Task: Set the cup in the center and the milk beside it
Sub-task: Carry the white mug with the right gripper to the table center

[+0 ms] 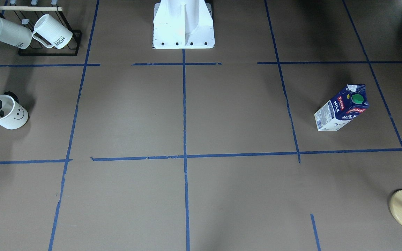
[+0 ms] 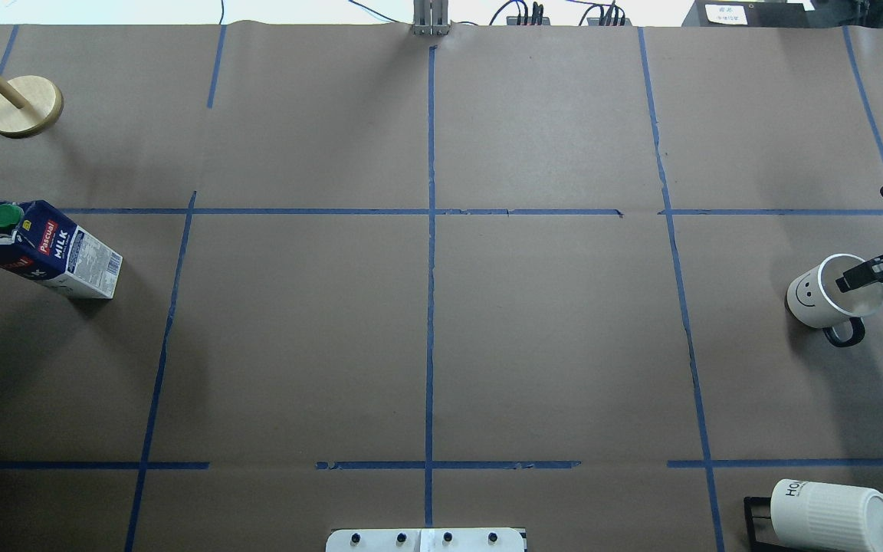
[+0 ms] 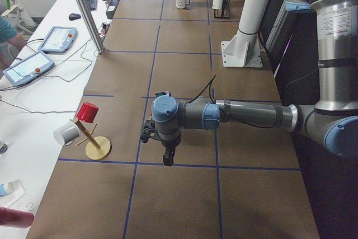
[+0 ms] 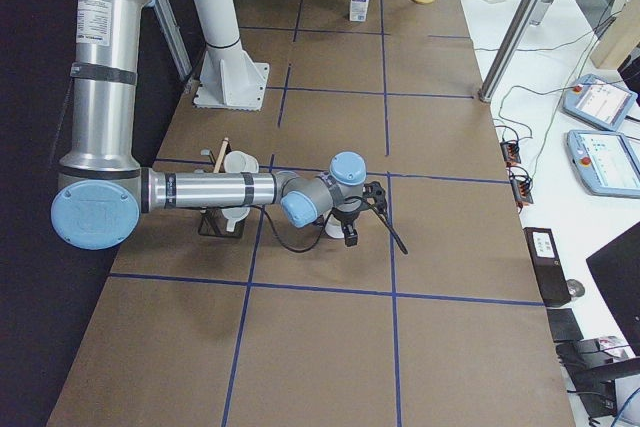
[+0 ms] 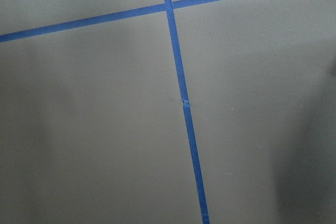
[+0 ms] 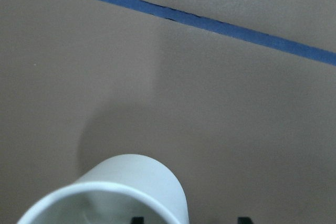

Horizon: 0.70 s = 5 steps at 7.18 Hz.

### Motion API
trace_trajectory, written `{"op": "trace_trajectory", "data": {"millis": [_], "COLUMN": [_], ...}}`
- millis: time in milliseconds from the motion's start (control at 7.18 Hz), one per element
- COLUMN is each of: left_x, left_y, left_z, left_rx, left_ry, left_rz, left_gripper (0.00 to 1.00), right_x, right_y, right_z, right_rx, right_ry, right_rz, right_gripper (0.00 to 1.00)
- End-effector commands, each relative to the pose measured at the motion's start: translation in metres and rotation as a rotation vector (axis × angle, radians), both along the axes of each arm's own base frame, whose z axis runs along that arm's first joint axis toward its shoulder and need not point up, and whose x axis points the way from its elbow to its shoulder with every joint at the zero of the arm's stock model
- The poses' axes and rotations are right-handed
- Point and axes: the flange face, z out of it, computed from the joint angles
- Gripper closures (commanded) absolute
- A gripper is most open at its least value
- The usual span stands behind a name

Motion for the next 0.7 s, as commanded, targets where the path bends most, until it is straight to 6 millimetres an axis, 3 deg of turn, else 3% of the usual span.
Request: {"op": "trace_trajectory", "data": {"millis": [0, 279, 418, 557], "left_x": [0.000, 0.000, 0.000, 0.000], "left_y": [0.001, 0.000, 0.000, 0.000], "left_z": [-0.001, -0.003, -0.004, -0.003], "left_rx": [0.002, 0.006, 0.009, 0.010], "left_ry": [0.000, 0.000, 0.002, 0.002], "left_rz": [0.000, 0.000, 0.001, 0.003], "left_gripper": [0.00, 0.00, 0.00, 0.00], "right_x": [-0.003, -0.004, -0.012, -0.033], "right_y": [-0.005, -0.006, -0.021, -0.056], "right_z": [-0.004, -0.014, -0.041, -0.087], "right_rx": [0.008, -0.025, -0.053, -0.124], "right_ry": [-0.002, -0.020, -0.049, -0.078], "right_rz": [0.002, 0.034, 0.092, 0.181], "right_gripper": [0.96, 0.99, 1.00, 1.00]}}
